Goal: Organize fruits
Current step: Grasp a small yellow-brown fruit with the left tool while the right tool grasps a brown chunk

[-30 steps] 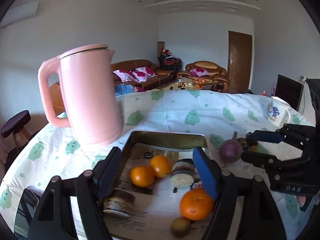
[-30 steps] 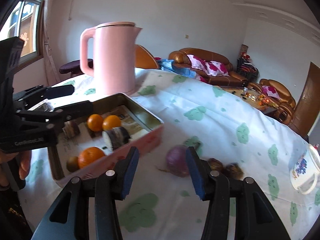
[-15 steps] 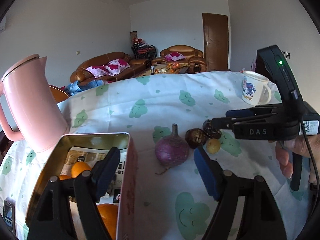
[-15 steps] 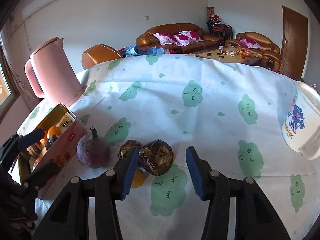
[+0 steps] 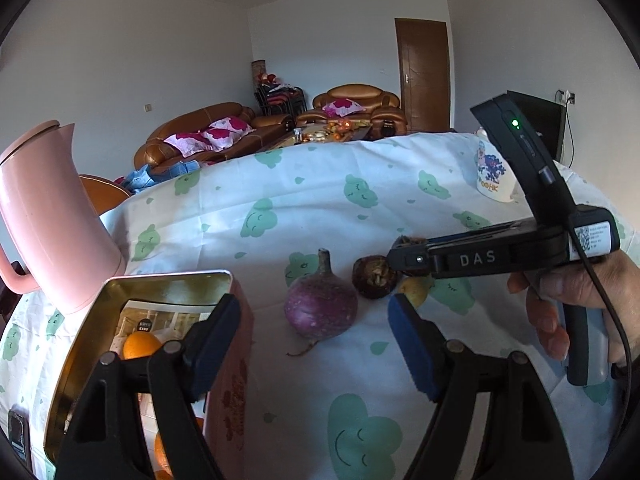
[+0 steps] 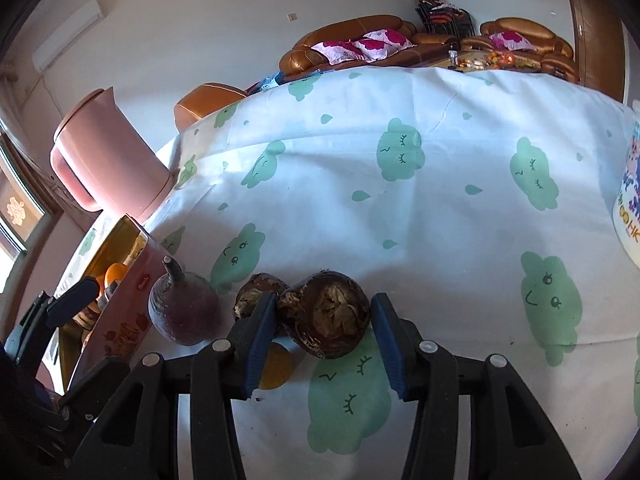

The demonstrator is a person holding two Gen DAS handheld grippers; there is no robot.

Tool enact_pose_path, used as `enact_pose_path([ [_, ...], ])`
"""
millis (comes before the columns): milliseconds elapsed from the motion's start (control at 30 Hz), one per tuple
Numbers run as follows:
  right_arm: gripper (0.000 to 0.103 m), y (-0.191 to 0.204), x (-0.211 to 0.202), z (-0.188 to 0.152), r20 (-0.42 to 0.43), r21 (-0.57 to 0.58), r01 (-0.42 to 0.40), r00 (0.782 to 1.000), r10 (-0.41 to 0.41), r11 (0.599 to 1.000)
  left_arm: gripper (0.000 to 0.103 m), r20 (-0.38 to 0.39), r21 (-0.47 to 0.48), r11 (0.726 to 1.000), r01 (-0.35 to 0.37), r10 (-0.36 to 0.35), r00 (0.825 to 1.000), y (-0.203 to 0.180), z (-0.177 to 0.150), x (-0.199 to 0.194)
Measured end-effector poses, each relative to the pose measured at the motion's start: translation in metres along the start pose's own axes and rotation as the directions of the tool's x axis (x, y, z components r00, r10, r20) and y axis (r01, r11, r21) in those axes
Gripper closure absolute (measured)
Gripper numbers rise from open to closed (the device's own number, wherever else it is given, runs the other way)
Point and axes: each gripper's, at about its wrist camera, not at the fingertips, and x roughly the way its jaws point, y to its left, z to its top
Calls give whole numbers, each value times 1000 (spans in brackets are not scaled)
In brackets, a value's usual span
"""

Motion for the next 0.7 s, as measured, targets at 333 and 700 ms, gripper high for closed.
enact_pose_path([
  [333,55,5,-17,-13,56,-152,309,951,-304,939,24,-19,40,999,27,-26,999,-26,8,8],
  [700,55,-19,-37,-19,83,-118,379,925,-371,918,48,-144,18,994,111,-107,984,-56,15,51],
])
